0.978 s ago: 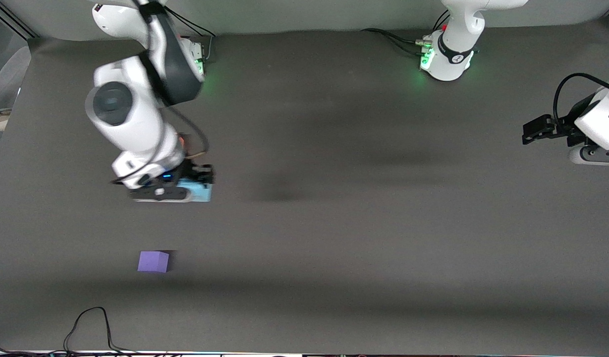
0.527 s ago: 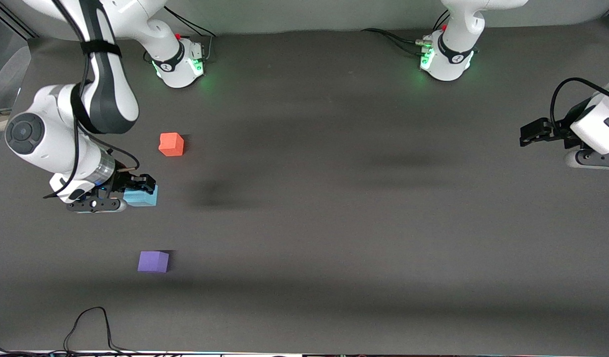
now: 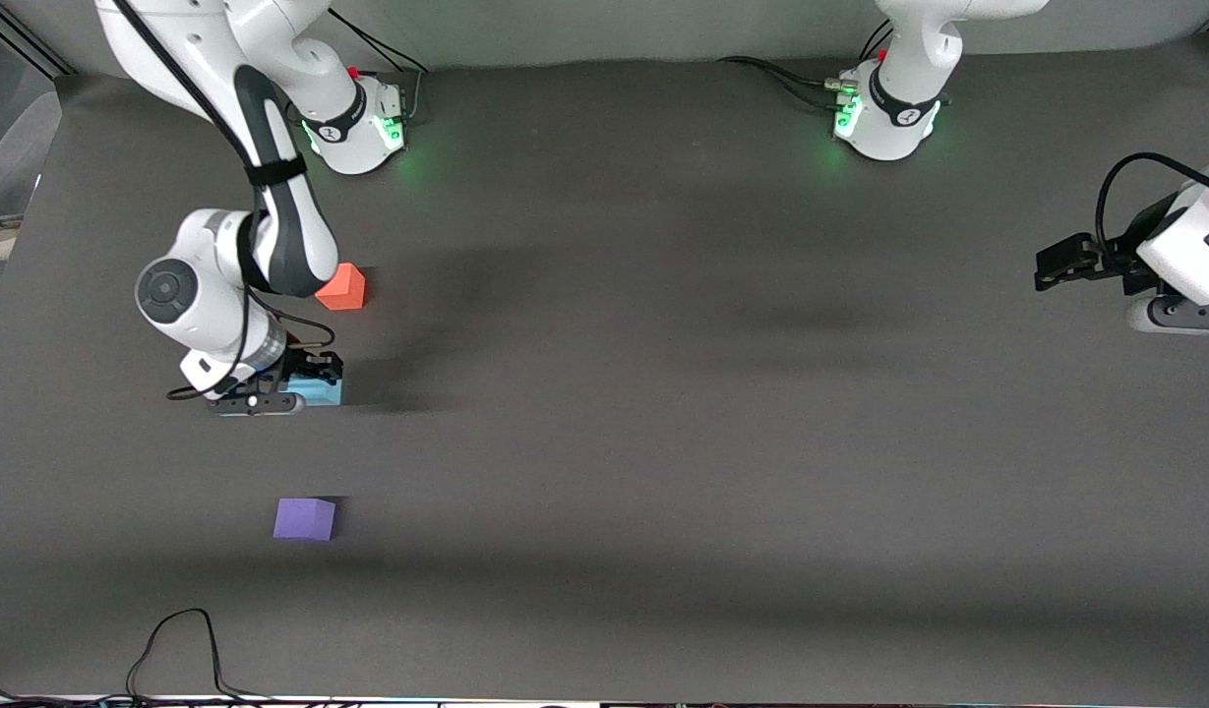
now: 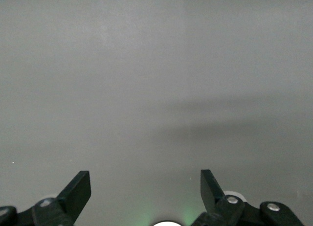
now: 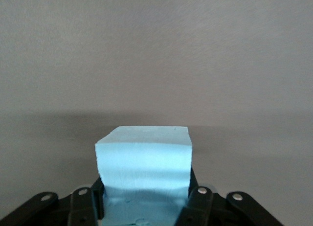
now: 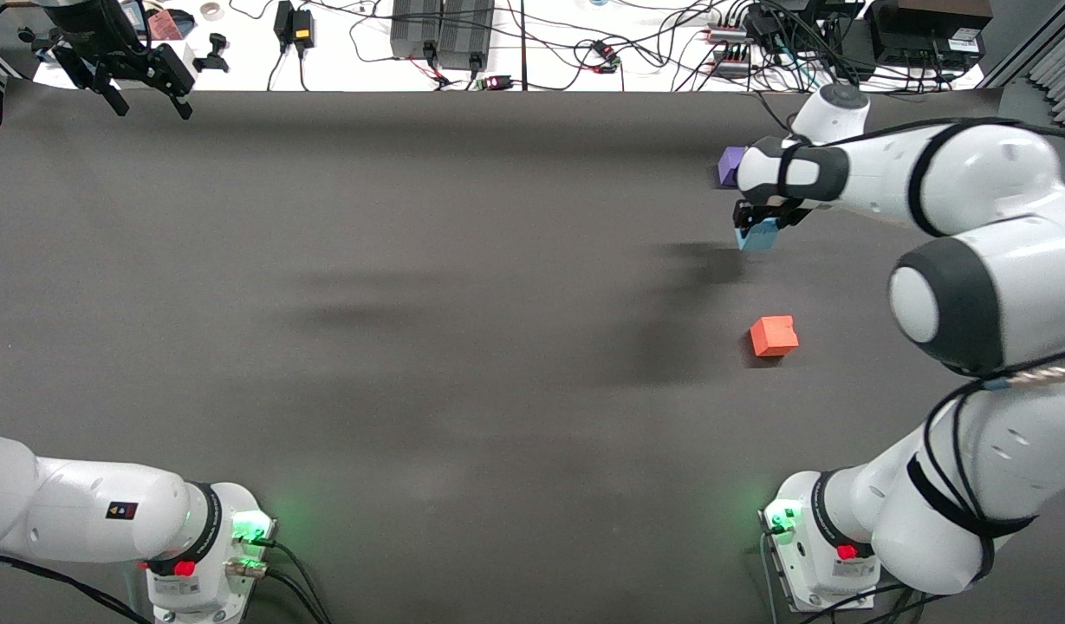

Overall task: Place blue block between orange and purple blocks
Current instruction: 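Lower the blue block between orange and purple blocks, open right gripper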

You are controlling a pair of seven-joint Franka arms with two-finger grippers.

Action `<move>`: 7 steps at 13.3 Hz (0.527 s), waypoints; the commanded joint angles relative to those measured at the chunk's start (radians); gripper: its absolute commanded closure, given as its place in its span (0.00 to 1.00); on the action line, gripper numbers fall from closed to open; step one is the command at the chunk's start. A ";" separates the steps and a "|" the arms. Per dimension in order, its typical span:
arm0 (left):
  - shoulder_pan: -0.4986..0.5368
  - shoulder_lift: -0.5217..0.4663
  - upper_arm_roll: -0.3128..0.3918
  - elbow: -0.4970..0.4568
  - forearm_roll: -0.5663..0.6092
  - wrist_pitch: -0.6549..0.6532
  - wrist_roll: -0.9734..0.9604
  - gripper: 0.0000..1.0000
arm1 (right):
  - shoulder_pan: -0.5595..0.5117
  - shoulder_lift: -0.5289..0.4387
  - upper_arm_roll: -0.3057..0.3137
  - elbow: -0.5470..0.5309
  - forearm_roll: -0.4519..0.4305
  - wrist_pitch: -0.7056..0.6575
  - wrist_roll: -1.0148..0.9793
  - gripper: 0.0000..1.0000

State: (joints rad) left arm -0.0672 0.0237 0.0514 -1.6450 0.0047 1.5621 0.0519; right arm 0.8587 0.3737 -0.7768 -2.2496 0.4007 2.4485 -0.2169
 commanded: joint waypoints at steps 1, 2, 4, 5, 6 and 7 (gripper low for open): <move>-0.013 -0.013 0.005 -0.004 0.004 0.018 -0.035 0.00 | 0.010 0.102 -0.010 0.018 0.226 0.026 -0.242 0.60; -0.011 -0.011 0.005 -0.004 0.005 0.018 -0.034 0.00 | 0.009 0.122 -0.012 0.018 0.275 0.026 -0.287 0.60; -0.013 -0.010 0.005 -0.004 0.006 0.013 -0.029 0.00 | 0.011 0.140 -0.010 0.021 0.288 0.027 -0.294 0.60; -0.013 -0.008 0.005 -0.002 0.006 0.013 -0.027 0.00 | 0.011 0.145 -0.010 0.022 0.288 0.027 -0.294 0.60; -0.013 -0.005 0.005 -0.002 0.008 0.018 -0.027 0.00 | 0.011 0.149 -0.012 0.022 0.288 0.027 -0.294 0.59; -0.013 -0.005 0.007 -0.001 0.008 0.021 -0.027 0.00 | 0.010 0.151 -0.010 0.022 0.290 0.027 -0.292 0.54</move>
State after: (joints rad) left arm -0.0673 0.0243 0.0506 -1.6442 0.0054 1.5727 0.0389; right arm 0.8590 0.5078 -0.7772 -2.2398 0.6531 2.4723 -0.4743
